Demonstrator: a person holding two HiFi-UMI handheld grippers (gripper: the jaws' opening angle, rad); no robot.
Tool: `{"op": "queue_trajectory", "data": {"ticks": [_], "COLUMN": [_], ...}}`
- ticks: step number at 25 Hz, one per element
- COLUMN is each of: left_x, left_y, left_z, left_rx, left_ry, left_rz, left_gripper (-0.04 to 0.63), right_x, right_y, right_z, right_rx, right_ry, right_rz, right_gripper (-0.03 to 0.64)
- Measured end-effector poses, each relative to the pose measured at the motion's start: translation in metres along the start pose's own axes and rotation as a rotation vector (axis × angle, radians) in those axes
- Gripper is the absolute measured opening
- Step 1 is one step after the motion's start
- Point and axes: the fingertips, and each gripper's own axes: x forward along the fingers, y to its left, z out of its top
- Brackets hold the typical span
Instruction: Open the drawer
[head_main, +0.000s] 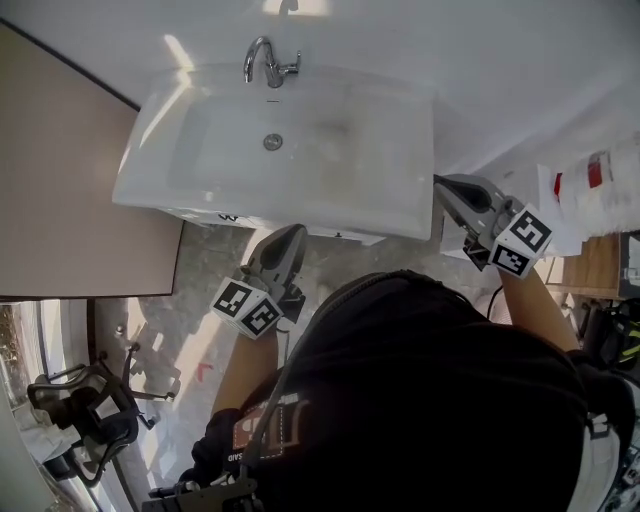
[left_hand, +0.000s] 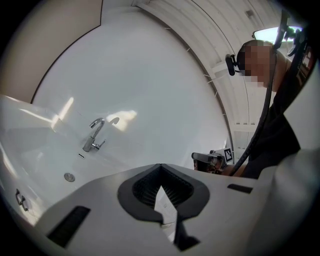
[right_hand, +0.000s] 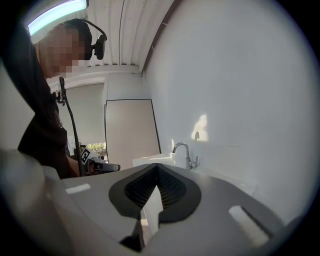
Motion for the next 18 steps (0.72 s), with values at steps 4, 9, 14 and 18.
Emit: {"op": "queue_trajectory", "data": {"ticks": [4,9,14,18], "left_x": [-0.002,0.001,0.026,0.058], "left_y": [-0.003,-0.018,-0.059,-0.111], "left_z": [-0.005,-0.011,-0.028,-0.056], "left_rx": [0.008,0.047,0.101,0.100], "left_ry": [-0.004,-0.047,-0.098,-0.148], "left_rz": [0.034,0.127,0.252,0.358], "left_gripper": [0.000,0.000,0.000,0.000], "right_x": [0.005,0.004,-0.019,-0.043], "right_y": [-0.001,-0.014,-0.037,-0.057], "right_z": [0.002,0.001,-0.010,-0.027], "right_rx": [0.003,-0.010,-0.036,-0.046], "right_ry": [-0.010,-0.030,-0.047,-0.028], "right_rz": [0.057,0.181,0.340,0.495], "right_gripper": [-0.002,-0.002,-0.002,-0.002]}}
